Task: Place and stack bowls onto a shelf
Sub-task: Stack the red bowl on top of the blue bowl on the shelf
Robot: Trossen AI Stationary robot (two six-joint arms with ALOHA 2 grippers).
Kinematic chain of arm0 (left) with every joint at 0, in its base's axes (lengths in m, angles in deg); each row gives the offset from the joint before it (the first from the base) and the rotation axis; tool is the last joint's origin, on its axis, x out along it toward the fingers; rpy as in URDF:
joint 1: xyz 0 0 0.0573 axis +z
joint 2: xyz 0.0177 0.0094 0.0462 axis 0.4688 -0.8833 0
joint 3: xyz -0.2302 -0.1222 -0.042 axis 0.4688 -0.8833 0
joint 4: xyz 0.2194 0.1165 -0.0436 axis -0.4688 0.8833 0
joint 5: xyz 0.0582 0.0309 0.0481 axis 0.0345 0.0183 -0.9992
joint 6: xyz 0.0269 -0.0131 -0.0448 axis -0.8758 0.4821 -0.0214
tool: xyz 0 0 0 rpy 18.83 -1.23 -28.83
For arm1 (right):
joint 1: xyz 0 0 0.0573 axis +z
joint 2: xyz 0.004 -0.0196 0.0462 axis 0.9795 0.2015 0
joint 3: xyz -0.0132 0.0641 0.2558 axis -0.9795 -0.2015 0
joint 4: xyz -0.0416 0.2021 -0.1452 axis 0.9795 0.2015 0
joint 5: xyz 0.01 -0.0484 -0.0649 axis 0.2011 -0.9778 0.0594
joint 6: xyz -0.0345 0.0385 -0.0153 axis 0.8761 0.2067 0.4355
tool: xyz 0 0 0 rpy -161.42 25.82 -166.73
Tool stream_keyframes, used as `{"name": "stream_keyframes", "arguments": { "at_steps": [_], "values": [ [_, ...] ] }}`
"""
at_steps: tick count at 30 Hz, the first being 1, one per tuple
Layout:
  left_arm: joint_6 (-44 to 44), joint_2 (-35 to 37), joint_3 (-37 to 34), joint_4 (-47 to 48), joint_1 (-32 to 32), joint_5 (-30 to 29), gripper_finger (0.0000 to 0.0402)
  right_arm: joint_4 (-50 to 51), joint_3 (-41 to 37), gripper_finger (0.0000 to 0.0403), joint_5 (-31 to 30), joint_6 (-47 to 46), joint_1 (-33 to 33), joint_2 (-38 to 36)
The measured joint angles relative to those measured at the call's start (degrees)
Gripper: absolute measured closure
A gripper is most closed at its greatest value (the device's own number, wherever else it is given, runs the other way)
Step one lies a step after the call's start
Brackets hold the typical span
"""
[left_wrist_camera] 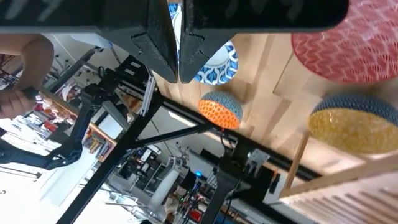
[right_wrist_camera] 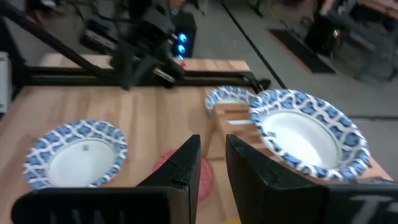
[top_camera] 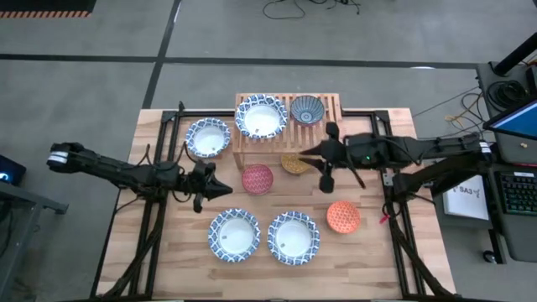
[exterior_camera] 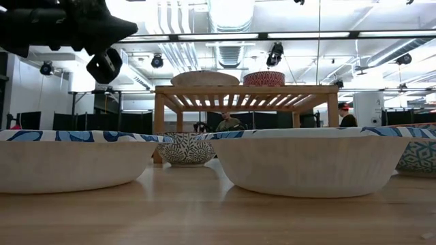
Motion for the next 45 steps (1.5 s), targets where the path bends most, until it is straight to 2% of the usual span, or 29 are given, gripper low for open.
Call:
{"name": "stream_keyframes", "arguments": {
  "at_steps": [7,9,12,15,17,22,27,31,35,41,45],
  "values": [
    [4.2,-5.0,3.1,4.2,0.0,-2.7,0.0402,-10.5,-10.3,0.0339,0.0,2.0,3.4,-4.8],
    [4.3,-7.2,6.1,9.9,0.0,-2.9,0.0402,-13.0,-12.6,0.0339,0.0,2.3,3.8,-5.6],
    [3.6,-11.0,12.9,23.6,0.0,-3.8,0.0402,-15.6,-15.4,0.0339,0.0,2.4,4.2,-6.4],
    [-0.4,-16.2,20.3,38.0,-0.4,-5.8,0.0402,-16.5,-17.3,0.0339,0.5,2.2,4.5,-6.6],
    [-4.9,-20.2,24.4,43.3,-0.7,-6.2,0.0402,-17.0,-18.3,0.0339,1.6,2.2,4.8,-6.7],
    [-17.0,-29.6,32.1,47.1,-1.4,-6.0,0.0402,-17.8,-19.5,0.0339,1.7,1.7,6.2,-6.8],
    [-24.3,-37.3,38.5,51.0,-1.3,-6.1,0.0397,-17.8,-19.5,0.0339,1.7,2.0,7.8,-6.8],
    [-27.6,-41.6,42.3,54.2,-1.3,-6.0,0.0371,-17.8,-19.5,0.0339,1.7,2.3,8.7,-6.8],
    [-28.4,-44.2,44.2,55.9,-1.3,-6.2,0.0324,-17.8,-19.6,0.0339,1.7,2.3,9.3,-6.8],
    [-28.4,-47.3,44.3,56.4,-1.3,-16.4,0.0245,-17.3,-19.6,0.0339,1.7,2.3,9.6,-6.8],
    [-29.8,-49.4,44.3,56.2,-1.3,-17.5,0.0227,-16.8,-19.6,0.0339,2.6,2.2,9.6,-6.8]
  ]
}}
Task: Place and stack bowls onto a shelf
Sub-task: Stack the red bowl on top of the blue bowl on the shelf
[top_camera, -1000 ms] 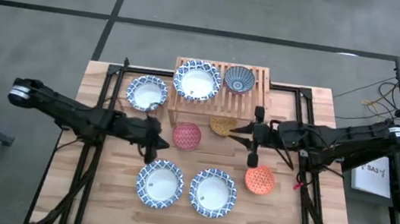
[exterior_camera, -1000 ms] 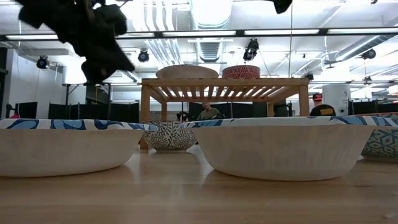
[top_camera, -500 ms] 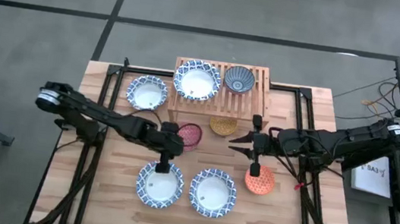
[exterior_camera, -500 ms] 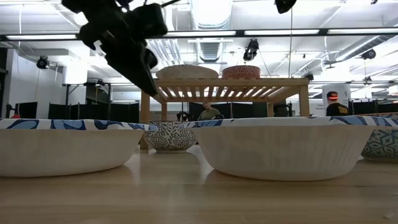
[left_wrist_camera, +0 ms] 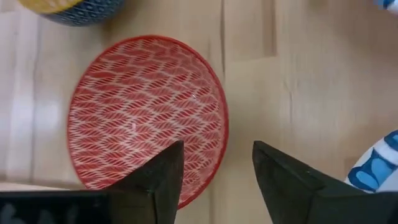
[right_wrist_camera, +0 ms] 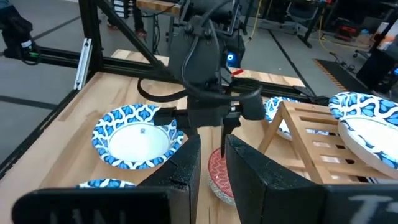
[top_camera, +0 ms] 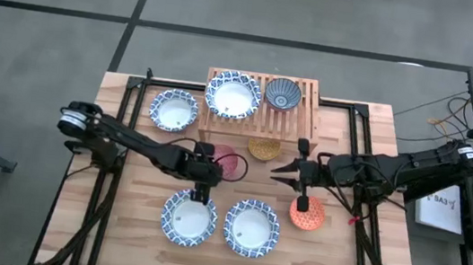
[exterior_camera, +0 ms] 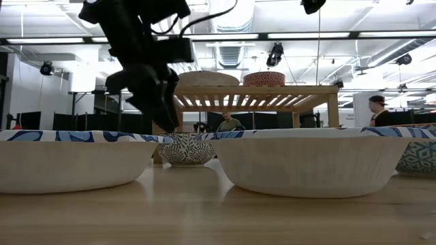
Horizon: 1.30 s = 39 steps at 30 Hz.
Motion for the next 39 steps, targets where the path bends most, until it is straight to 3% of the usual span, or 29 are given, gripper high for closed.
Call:
{"name": "stream_keyframes", "arguments": {
  "at_steps": [10,20,28,39],
  "values": [
    [-0.1,-4.0,-0.1,-2.3,0.1,-0.5,0.0260,1.9,0.0,0.0339,0.1,-0.6,0.0,0.0],
    [0.1,-4.5,-0.1,-2.2,0.1,-0.3,0.0391,2.6,0.0,0.0339,0.3,-0.5,0.0,0.0],
    [-1.0,-3.3,5.6,3.9,-1.2,-0.2,0.0398,5.5,0.0,0.0339,0.4,0.1,0.0,-0.8],
    [-8.3,-3.0,22.5,14.1,-7.0,0.3,0.0400,9.1,-0.3,0.0339,1.2,5.0,2.4,-7.8]
  ]
}}
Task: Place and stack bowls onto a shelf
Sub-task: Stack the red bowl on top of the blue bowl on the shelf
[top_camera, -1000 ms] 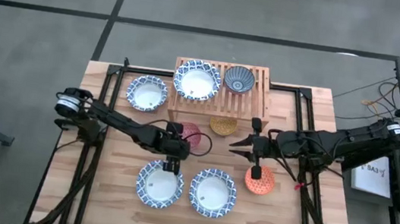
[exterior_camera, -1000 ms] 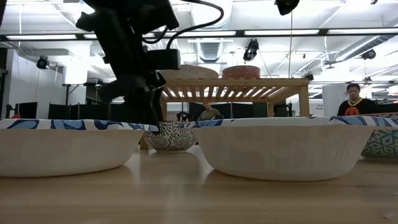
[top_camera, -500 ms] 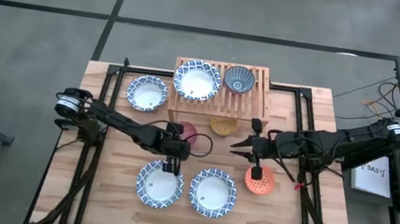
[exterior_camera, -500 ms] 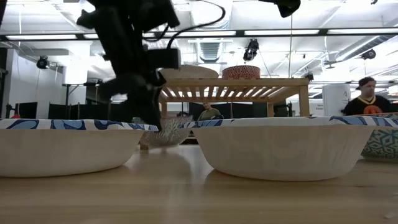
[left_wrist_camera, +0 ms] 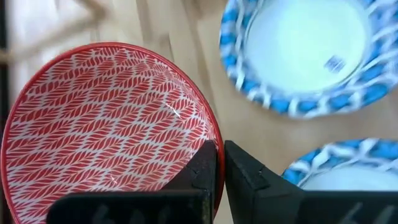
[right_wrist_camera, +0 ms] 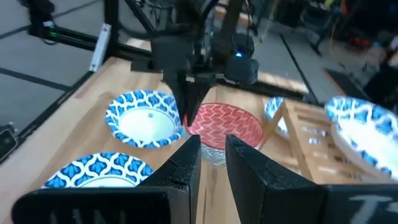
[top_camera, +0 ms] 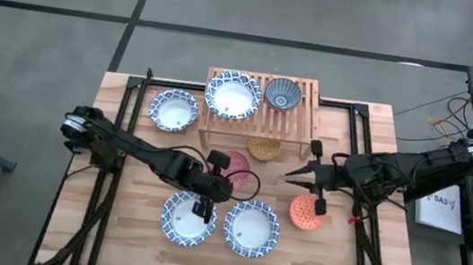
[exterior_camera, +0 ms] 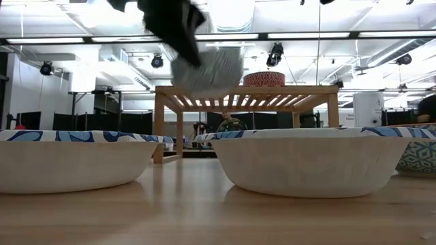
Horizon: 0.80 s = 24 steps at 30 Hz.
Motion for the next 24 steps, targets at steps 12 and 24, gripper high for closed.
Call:
{"name": "stream_keyframes", "arguments": {
  "at_steps": [12,24],
  "values": [
    [-11.1,0.0,14.5,1.6,3.6,-0.2,0.0401,-6.1,-7.0,0.0339,7.8,3.9,0.1,-5.2],
    [-18.2,-0.8,19.9,-3.3,15.5,2.4,0.0401,-8.5,-11.0,0.0339,9.7,5.8,0.1,-13.9]
  ]
}}
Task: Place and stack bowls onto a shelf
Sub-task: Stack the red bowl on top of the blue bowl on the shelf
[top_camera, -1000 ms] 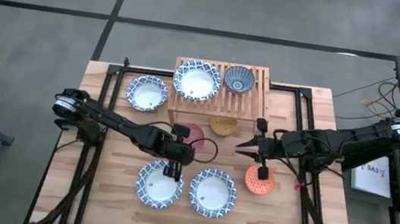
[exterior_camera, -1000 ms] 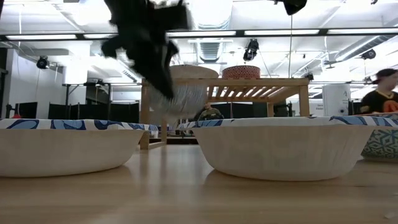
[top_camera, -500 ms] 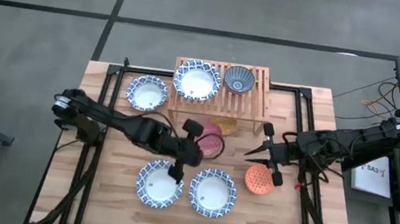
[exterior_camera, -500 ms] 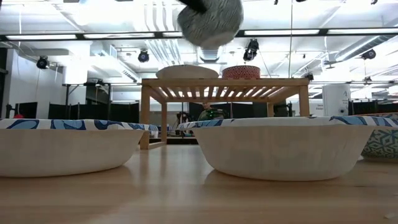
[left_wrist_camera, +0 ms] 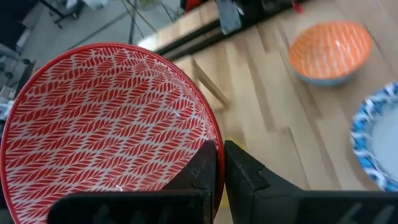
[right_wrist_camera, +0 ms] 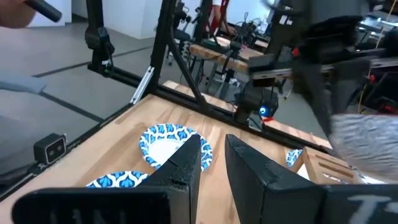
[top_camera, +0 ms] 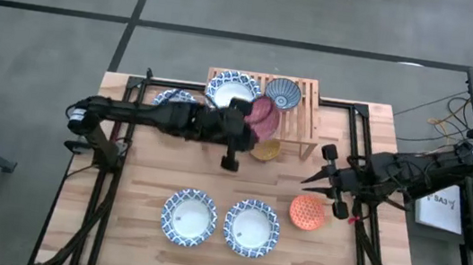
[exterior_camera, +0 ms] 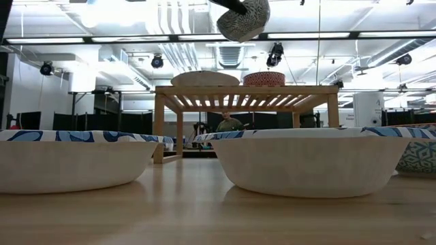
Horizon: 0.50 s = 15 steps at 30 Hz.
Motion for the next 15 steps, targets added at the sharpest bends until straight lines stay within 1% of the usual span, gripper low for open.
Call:
{"name": "stream_keyframes", "arguments": {
  "at_steps": [3,5,8,12,15],
  "values": [
    [-1.5,0.0,0.1,-3.6,2.8,3.8,0.0401,0.0,-0.6,0.0339,-0.1,0.4,0.0,-1.8],
    [-2.3,0.0,0.1,-5.7,4.4,5.3,0.0401,0.4,-0.7,0.0339,-0.1,0.5,0.0,-2.7],
    [-3.8,0.0,0.1,-7.8,6.6,6.4,0.0401,1.5,-0.7,0.0339,-0.1,0.2,0.0,-3.5],
    [-5.3,-0.5,0.4,-11.9,8.7,6.5,0.0401,1.8,-0.7,0.0339,-0.1,0.3,0.0,-3.8],
    [-6.4,-2.6,3.4,-12.3,9.9,8.8,0.0402,1.8,-0.7,0.0339,-0.1,0.6,0.0,-3.7]
  ]
}}
